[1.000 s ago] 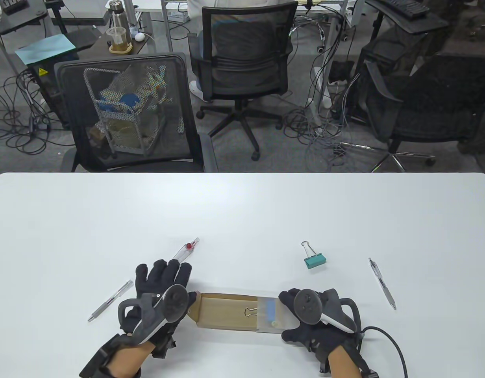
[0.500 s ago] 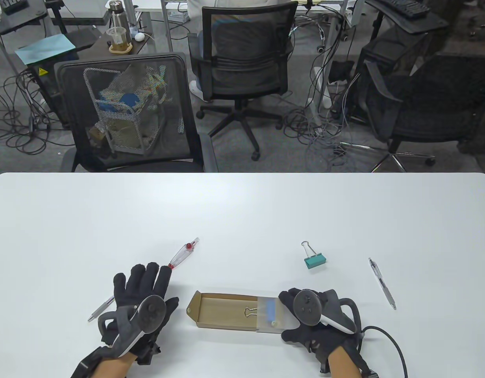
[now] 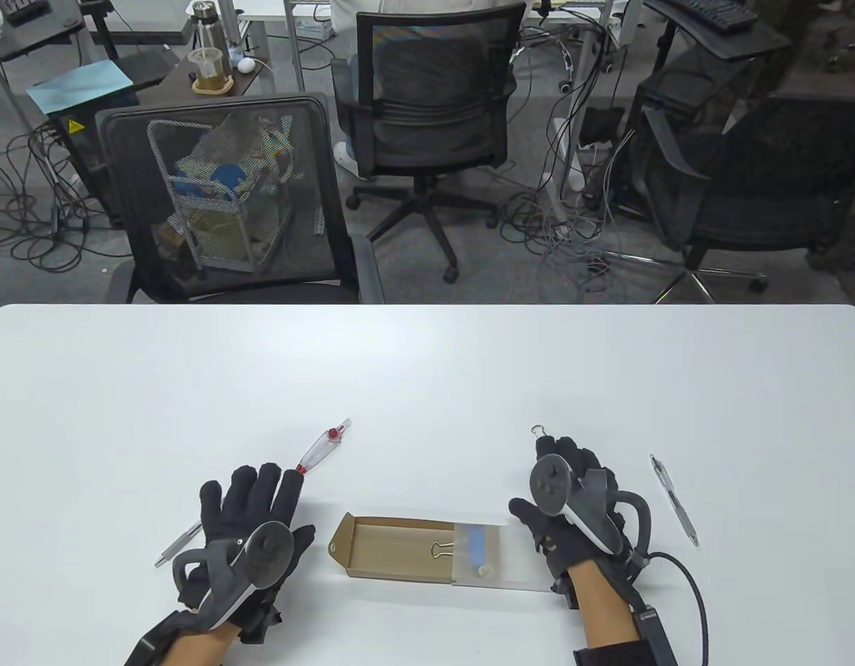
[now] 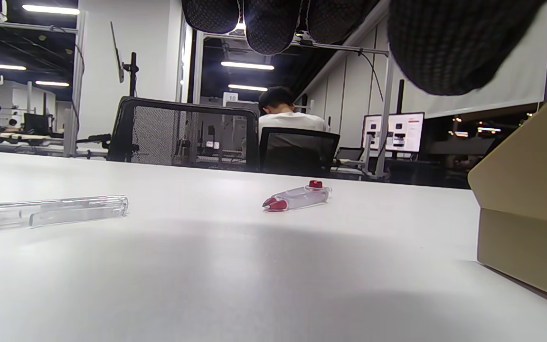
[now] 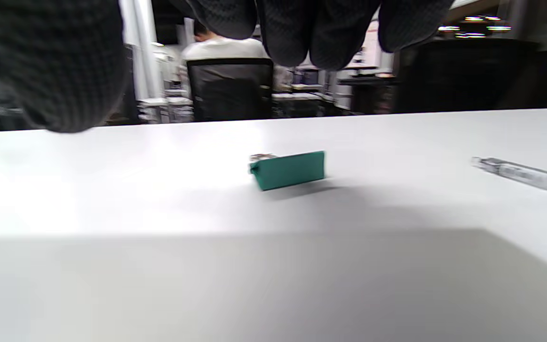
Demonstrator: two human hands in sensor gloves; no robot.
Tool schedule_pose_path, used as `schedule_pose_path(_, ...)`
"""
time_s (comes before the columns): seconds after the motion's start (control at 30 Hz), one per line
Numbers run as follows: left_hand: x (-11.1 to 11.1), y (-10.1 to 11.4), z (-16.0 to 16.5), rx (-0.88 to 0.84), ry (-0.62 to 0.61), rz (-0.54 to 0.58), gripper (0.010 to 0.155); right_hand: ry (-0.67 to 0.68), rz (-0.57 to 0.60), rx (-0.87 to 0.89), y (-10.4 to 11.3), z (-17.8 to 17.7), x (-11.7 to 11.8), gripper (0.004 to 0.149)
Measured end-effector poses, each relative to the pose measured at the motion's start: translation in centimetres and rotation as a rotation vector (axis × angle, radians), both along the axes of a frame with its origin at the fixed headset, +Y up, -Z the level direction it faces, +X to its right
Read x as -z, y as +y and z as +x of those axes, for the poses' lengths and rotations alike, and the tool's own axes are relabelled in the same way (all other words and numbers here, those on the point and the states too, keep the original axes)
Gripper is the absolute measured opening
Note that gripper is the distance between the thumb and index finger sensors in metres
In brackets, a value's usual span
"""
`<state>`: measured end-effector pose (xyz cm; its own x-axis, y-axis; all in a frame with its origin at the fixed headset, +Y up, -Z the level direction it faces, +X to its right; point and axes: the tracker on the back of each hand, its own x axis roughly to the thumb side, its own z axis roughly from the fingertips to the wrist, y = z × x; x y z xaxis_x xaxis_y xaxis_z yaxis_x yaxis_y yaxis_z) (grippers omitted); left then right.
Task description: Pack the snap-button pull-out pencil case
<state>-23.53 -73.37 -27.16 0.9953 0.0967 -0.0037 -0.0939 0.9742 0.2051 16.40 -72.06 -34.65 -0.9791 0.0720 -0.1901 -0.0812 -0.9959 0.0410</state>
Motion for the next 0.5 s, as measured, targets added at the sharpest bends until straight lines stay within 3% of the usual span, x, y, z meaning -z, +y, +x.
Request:
schedule_pose_path(0.3,0.0,-0.1,-0.1,-0.001,-0.01,-0.003,0.081,-0.32,-0.17,-0.054,-1.2,-0.2,5.3,0.085)
schedule_pose_path(0.5,0.0,-0.1,-0.1,-0.002,-0.011,-0.001,0.081,-0.381,-0.217,-0.123,-2.5,0.2,6.9,0.081)
